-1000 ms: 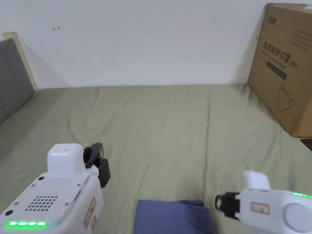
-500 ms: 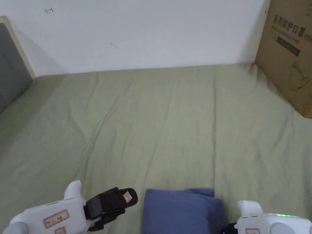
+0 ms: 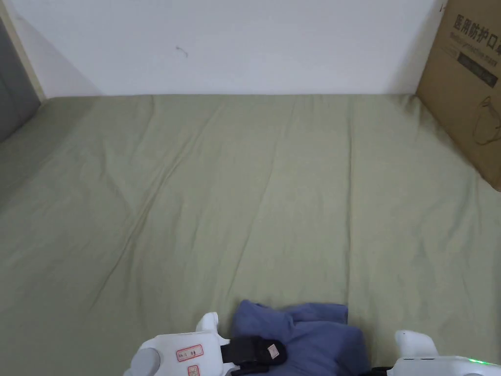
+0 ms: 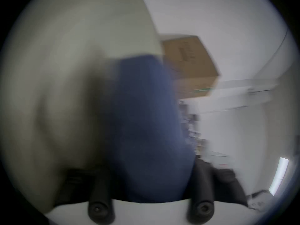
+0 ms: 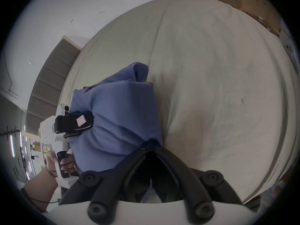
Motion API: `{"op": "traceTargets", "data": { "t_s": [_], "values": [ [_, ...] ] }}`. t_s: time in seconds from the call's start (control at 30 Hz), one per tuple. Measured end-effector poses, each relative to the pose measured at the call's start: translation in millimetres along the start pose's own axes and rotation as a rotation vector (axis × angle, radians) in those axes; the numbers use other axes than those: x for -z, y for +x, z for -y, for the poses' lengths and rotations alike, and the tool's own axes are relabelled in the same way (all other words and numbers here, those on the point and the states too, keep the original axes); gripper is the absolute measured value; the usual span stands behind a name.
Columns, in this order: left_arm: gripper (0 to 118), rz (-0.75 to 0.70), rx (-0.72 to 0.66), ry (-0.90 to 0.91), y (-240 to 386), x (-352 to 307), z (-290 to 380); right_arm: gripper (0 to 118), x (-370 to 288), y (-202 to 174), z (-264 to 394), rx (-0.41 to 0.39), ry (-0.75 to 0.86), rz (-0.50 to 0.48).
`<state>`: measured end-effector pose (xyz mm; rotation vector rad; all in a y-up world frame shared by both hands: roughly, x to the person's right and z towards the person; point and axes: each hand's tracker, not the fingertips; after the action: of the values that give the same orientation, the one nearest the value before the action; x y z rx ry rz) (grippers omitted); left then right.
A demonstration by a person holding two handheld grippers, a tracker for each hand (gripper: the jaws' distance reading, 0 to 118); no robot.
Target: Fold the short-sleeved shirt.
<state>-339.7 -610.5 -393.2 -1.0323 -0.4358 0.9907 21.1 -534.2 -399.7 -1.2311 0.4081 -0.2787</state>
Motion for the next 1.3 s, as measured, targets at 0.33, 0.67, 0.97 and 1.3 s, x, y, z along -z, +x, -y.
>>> {"op": "traceTargets", "data": {
  "t_s": [0.33, 0.67, 0.97, 1.3],
  "values": [
    [21, -0.211, 0.278, -0.014, 92.2, -109.9, -37.1, 0, -52.6, -23.1, -7.1, -0.028, 0.046, 0.095],
    [22, -0.756, 0.298, 0.045, 27.0, -312.2, -142.1, 0, -117.0, -58.4, -20.1, -0.108, 0.109, 0.106],
    [116, -1.154, 0.295, 0.196, -23.7, -419.8, -159.0, 0, -125.6, -77.9, -29.3, -0.137, 0.152, 0.11],
    [4, -0.852, 0.274, 0.191, 16.6, -374.4, -118.4, 0, -115.9, -82.1, -19.4, -0.178, 0.153, 0.109]
  ]
}}
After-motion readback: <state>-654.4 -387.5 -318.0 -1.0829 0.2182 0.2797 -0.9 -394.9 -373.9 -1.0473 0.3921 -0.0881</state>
